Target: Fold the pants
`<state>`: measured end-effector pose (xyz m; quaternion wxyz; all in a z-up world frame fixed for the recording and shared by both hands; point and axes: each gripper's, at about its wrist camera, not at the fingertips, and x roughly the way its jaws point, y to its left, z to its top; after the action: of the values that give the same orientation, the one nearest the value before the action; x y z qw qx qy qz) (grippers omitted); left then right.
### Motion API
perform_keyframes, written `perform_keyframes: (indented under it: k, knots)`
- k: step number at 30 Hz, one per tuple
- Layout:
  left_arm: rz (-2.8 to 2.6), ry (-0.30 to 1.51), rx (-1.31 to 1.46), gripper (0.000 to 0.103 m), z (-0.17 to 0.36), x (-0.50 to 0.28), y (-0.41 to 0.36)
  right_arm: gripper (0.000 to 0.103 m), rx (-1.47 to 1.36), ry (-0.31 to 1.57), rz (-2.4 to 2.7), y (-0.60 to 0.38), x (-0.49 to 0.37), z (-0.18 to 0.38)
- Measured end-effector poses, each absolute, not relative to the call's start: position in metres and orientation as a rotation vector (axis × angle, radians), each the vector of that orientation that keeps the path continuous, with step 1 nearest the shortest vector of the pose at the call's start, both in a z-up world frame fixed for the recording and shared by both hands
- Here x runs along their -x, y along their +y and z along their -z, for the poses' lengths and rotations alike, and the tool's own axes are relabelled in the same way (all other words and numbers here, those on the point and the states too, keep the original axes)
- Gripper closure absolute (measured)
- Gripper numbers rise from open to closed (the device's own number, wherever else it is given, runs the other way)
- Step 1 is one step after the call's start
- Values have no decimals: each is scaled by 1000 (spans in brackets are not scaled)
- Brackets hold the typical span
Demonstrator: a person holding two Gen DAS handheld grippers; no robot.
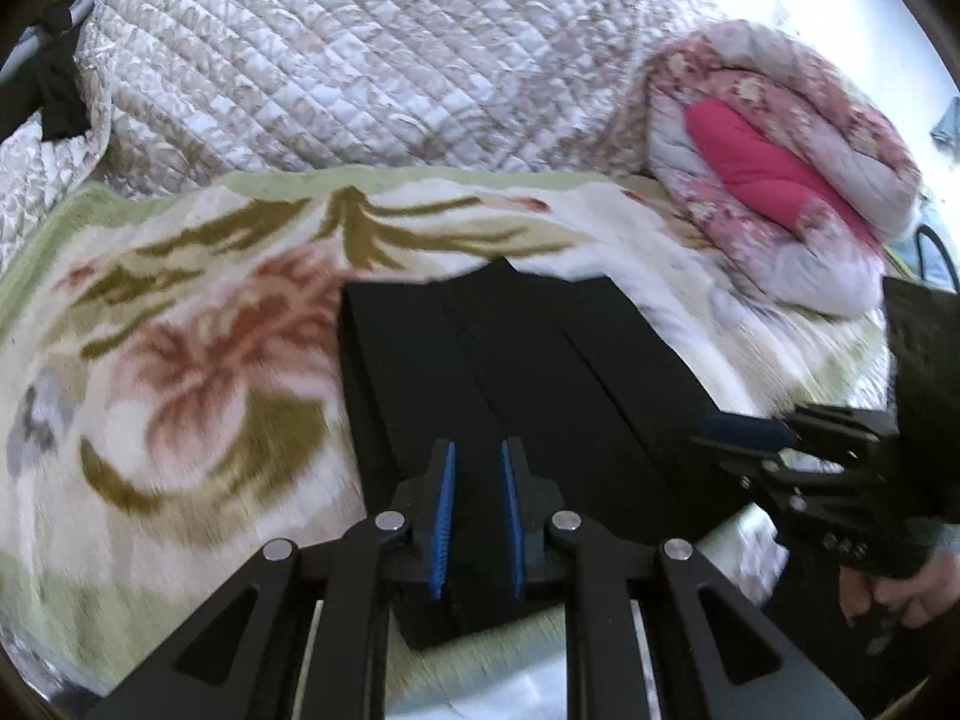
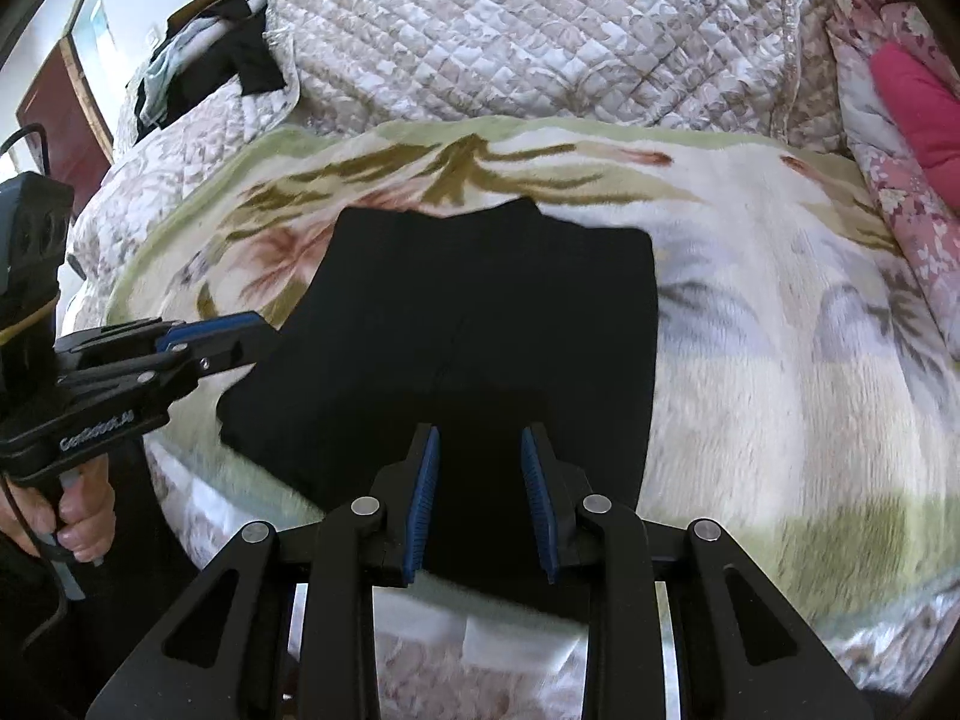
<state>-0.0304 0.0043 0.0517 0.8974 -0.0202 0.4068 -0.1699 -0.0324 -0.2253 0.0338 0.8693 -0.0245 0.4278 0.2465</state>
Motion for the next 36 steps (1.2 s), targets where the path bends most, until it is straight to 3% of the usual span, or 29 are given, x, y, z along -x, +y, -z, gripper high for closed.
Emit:
perform_keyframes:
  k: [2,6,20,36]
  knots:
    - [368,862,41,86,-45,37,3,65,74,898,-528,-224,38,-25]
    - [350,876,40,85,-32,43,5,62,180,858,-529,-215,47,-23]
    - [385,837,41,83,-51,56,0,62,146,822,-524,-215,56,-33]
    - [393,883,59,83,-31,52,1,64,84,846,-489,-233,50,-32]
